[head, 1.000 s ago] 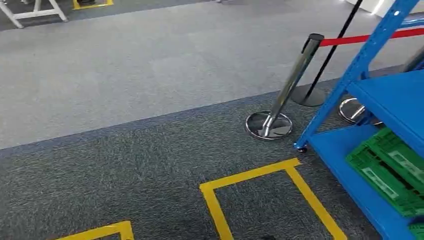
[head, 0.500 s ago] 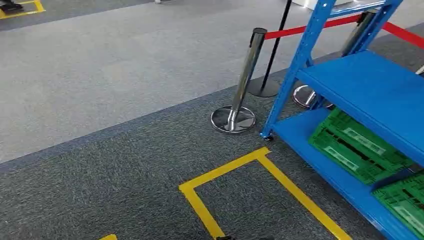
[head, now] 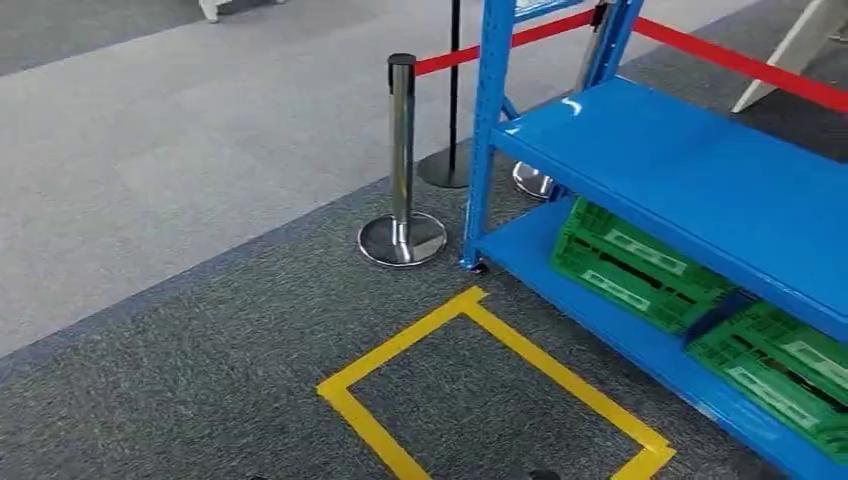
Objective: Take the parts from the cabinet and place them on the table.
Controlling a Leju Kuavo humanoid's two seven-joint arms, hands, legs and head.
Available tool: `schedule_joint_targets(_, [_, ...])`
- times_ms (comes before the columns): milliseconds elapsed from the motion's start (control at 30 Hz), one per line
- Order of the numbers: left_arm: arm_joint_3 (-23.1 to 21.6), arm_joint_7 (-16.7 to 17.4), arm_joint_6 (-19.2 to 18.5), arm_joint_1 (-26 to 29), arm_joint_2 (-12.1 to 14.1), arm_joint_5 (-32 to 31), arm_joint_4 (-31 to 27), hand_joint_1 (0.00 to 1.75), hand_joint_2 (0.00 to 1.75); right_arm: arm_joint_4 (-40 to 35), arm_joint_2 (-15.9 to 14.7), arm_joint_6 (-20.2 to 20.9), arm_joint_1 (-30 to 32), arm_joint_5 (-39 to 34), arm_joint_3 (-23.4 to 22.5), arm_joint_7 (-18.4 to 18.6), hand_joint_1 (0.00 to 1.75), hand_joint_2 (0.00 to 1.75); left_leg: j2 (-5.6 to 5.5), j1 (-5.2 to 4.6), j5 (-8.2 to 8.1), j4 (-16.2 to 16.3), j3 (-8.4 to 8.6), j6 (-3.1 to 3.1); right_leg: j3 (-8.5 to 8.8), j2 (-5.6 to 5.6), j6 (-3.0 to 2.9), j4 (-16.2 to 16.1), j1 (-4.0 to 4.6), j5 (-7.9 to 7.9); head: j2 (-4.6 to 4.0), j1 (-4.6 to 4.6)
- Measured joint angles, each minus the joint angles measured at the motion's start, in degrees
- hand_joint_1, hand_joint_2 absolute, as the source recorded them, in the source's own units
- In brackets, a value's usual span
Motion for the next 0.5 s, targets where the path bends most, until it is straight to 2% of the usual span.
schedule_joint_targets(33, [-0.1, -0.1, -0.1, -0.1, 0.0, -0.7, 0.0, 0.00, 0.00, 0.0, 0.0, 0.0, 0.0, -0.5, -0.5, -0.1, 0.00, 0.00, -0.40, -0.08, 3.05, -4.3, 1.62, 0.43, 0.13, 0.93, 0.00, 0.0, 0.03, 0.00, 0.00, 0.02])
schedule_joint_targets(67, [-0.3, -0.3, -0.1, -0.1, 0.0, -1.2, 0.0, 0.00, 0.00, 0.0, 0.0, 0.0, 0.1, -1.1, -1.1, -0.5, 0.00, 0.00, -1.58, -0.19, 6.16, -9.8, 3.79, 0.87, 0.25, 1.79, 0.01, 0.0, 0.03, 0.01, 0.00, 0.02])
schedule_joint_targets(100, [-0.5, -0.6, 0.0, 0.0, 0.0, -1.5, 0.0, 0.00, 0.00, 0.0, 0.1, 0.0, 0.1, -1.5, -1.6, -0.6, 0.00, 0.00, -4.47, -0.23, 7.87, -14.3, 5.37, 1.26, 0.16, 2.48, 0.06, 0.0, -0.08, 0.03, 0.00, -0.02])
schedule_joint_targets(133, [-0.5, -1.0, 0.1, 0.0, 0.0, -1.6, 0.0, 0.00, 0.00, 0.0, 0.3, 0.0, 0.0, -1.8, -2.0, -0.5, 0.00, 0.00, -6.29, 0.00, 7.45, -15.1, 5.68, 1.47, -0.10, 3.13, 0.31, 0.2, 0.18, 0.09, 0.00, 0.09])
schedule_joint_targets(233, [-1.1, -2.1, 0.5, -0.1, -0.3, -2.2, 0.0, 0.00, 0.00, 0.0, 0.3, 0.1, 0.3, -2.2, -3.0, 0.5, 0.00, 0.00, -4.92, -0.48, 6.99, -15.8, 5.97, 1.50, -1.00, 4.94, 1.47, -0.2, -0.63, 0.72, 0.00, -0.20])
schedule_joint_targets(267, [-1.3, -2.3, 0.6, -0.2, -0.7, -2.6, 0.0, 0.00, 0.00, 0.0, 0.3, 0.2, 0.4, -2.3, -3.4, 0.7, 0.00, 0.00, -4.11, -0.13, 7.46, -16.8, 6.24, 1.77, -1.81, 5.73, 2.05, -0.5, -0.32, 0.90, 0.00, -0.15])
schedule_joint_targets(300, [-1.4, -2.3, 0.6, -0.3, -0.7, -2.6, 0.0, 0.00, 0.00, 0.0, 0.3, 0.2, 0.5, -2.3, -3.4, 0.8, 0.00, 0.00, -2.96, 0.17, 7.95, -17.6, 6.58, 1.82, -1.82, 3.88, 1.97, 0.3, -0.35, 0.16, 0.00, -0.13])
schedule_joint_targets(333, [-1.7, -2.4, 0.7, -0.4, -1.0, -2.8, 0.0, 0.00, 0.00, 0.0, 0.3, 0.2, 0.5, -2.3, -3.8, 0.9, 0.00, 0.00, -2.40, 0.09, 8.12, -18.1, 6.67, 2.10, -3.06, 0.88, 2.15, 2.6, -0.04, -1.66, 0.00, 0.39])
schedule_joint_targets(367, [-1.9, -2.3, 0.7, -0.2, -1.2, -3.1, 0.0, 0.00, 0.00, 0.0, 0.3, 0.3, 0.3, -2.3, -3.9, 0.8, 0.00, 0.00, -1.49, 0.05, 8.12, -18.1, 6.63, 2.15, -5.09, -0.82, 2.25, 6.6, -0.03, -3.82, 0.00, 0.63])
schedule_joint_targets(400, [-2.1, -2.1, 0.6, -0.1, -1.3, -3.3, 0.0, 0.00, 0.00, 0.0, 0.3, 0.3, 0.3, -2.3, -4.2, 0.7, 0.00, 0.00, -0.32, -0.10, 8.03, -18.0, 6.65, 2.22, -7.39, -2.02, 2.40, 11.4, -0.04, -5.89, 0.00, 0.63])
schedule_joint_targets(433, [-2.1, -1.9, 0.6, 0.0, -1.3, -3.3, 0.0, 0.00, 0.00, 0.0, 0.3, 0.5, 0.3, -2.3, -4.4, 0.6, 0.00, 0.00, 0.80, -0.21, 7.97, -18.0, 6.64, 2.29, -9.09, -2.67, 2.57, 14.9, -0.06, -7.07, 0.00, 0.63])
schedule_joint_targets(467, [-2.2, -1.9, 0.6, 0.0, -1.3, -3.3, 0.0, 0.00, 0.00, 0.0, 0.3, 0.6, 0.3, -2.3, -4.6, 0.5, 0.00, 0.00, 1.65, -0.24, 7.91, -18.0, 6.63, 2.28, -9.54, -3.03, 2.67, 16.1, -0.06, -6.96, 0.00, 0.61])
schedule_joint_targets(500, [-2.3, -2.1, 0.3, -0.1, -1.3, -3.3, 0.0, 0.00, 0.00, 0.0, 0.3, 0.9, 0.4, -2.3, -4.7, 0.4, 0.00, 0.00, 2.41, -0.24, 7.83, -17.9, 6.68, 2.24, -8.46, -3.28, 2.78, 14.6, -0.08, -5.51, 0.00, 0.63])
